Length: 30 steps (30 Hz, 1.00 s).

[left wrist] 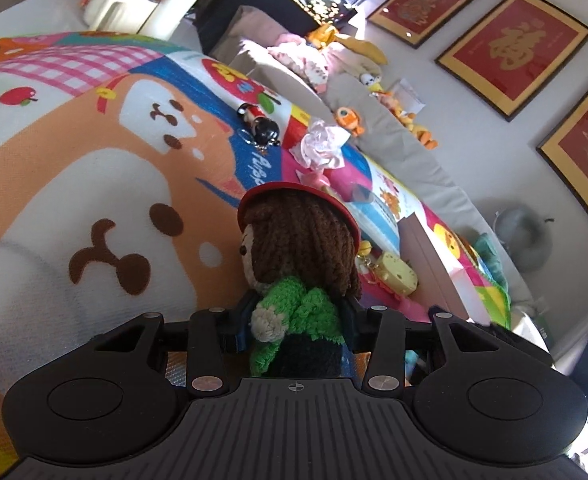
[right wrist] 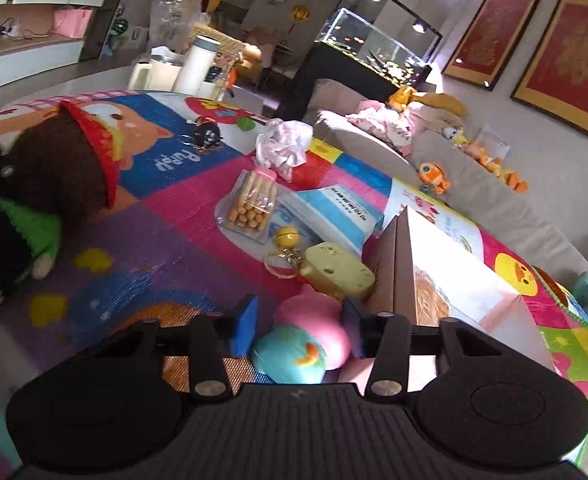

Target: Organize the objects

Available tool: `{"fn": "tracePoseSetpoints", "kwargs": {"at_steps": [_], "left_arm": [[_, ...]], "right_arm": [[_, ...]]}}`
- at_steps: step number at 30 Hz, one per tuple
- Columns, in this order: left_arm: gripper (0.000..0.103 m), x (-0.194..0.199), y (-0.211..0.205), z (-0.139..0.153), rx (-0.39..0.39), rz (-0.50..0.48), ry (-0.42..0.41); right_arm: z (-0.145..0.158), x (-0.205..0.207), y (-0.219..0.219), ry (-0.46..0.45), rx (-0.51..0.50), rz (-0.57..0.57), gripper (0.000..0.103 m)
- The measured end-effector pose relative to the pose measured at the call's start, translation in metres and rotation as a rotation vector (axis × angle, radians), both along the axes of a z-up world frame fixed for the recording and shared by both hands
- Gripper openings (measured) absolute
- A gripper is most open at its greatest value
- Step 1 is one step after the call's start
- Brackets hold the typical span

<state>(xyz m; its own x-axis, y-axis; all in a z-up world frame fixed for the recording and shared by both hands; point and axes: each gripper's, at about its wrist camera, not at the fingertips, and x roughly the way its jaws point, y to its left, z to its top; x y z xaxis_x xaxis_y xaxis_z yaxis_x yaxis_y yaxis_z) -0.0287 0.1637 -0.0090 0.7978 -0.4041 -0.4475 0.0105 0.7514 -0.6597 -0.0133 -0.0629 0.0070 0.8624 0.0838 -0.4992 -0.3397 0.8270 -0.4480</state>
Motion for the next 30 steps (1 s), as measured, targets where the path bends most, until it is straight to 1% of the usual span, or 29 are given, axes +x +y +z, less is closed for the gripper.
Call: {"fn": "tracePoseSetpoints", "kwargs": {"at_steps": [1, 6, 8, 9, 10, 11, 13, 15, 16, 18, 19, 21, 22, 26, 28, 30], "left_arm": [[0.047, 0.000, -0.001, 0.000, 0.003, 0.000, -0.001], [0.046, -0.001, -0.001, 0.001, 0.012, -0.005, -0.002], [0.046, -0.001, -0.004, 0.003, 0.032, -0.011, -0.001], [0.046, 0.000, -0.006, 0.004, 0.041, -0.016, 0.000], [0.046, 0.000, -0.008, 0.005, 0.050, -0.025, 0.003], [0.046, 0.000, -0.010, 0.006, 0.056, -0.032, 0.007], [0.046, -0.001, -0.016, 0.009, 0.081, -0.039, 0.015], [0.045, -0.003, -0.020, 0.013, 0.111, -0.041, 0.026], [0.045, -0.004, -0.021, 0.015, 0.129, -0.043, 0.032], [0.044, -0.007, -0.024, 0.020, 0.169, -0.050, 0.040], [0.044, -0.009, -0.026, 0.024, 0.196, -0.056, 0.042], [0.044, -0.013, -0.029, 0.032, 0.244, -0.071, 0.033], [0.044, -0.014, -0.030, 0.036, 0.251, -0.078, 0.028], [0.043, -0.014, -0.038, 0.063, 0.209, -0.112, 0.000], [0.043, -0.008, -0.056, 0.085, 0.214, -0.156, -0.040], [0.043, 0.005, -0.081, 0.105, 0.214, -0.205, -0.071]], "right_arm": [[0.003, -0.006, -0.003, 0.011, 0.013, 0.012, 0.035], [0.017, -0.048, -0.026, 0.098, 0.075, 0.085, 0.035], [0.025, -0.059, -0.038, 0.143, 0.134, 0.097, 0.036], [0.028, -0.061, -0.043, 0.165, 0.170, 0.090, 0.036], [0.032, -0.062, -0.049, 0.184, 0.210, 0.074, 0.039], [0.034, -0.059, -0.054, 0.206, 0.245, 0.052, 0.049], [0.034, -0.050, -0.063, 0.255, 0.322, 0.000, 0.060], [0.029, -0.040, -0.067, 0.303, 0.375, -0.031, 0.060], [0.027, -0.038, -0.069, 0.326, 0.404, -0.028, 0.060], [0.025, -0.036, -0.068, 0.358, 0.437, 0.004, 0.053], [0.025, -0.039, -0.067, 0.357, 0.438, 0.022, 0.046], [0.025, -0.045, -0.068, 0.353, 0.445, 0.049, 0.046], [0.027, -0.048, -0.072, 0.349, 0.459, 0.059, 0.045], [0.040, -0.062, -0.098, 0.309, 0.533, 0.066, 0.045], [0.048, -0.069, -0.117, 0.279, 0.580, 0.058, 0.045], [0.055, -0.076, -0.136, 0.230, 0.605, 0.035, 0.045]]}}
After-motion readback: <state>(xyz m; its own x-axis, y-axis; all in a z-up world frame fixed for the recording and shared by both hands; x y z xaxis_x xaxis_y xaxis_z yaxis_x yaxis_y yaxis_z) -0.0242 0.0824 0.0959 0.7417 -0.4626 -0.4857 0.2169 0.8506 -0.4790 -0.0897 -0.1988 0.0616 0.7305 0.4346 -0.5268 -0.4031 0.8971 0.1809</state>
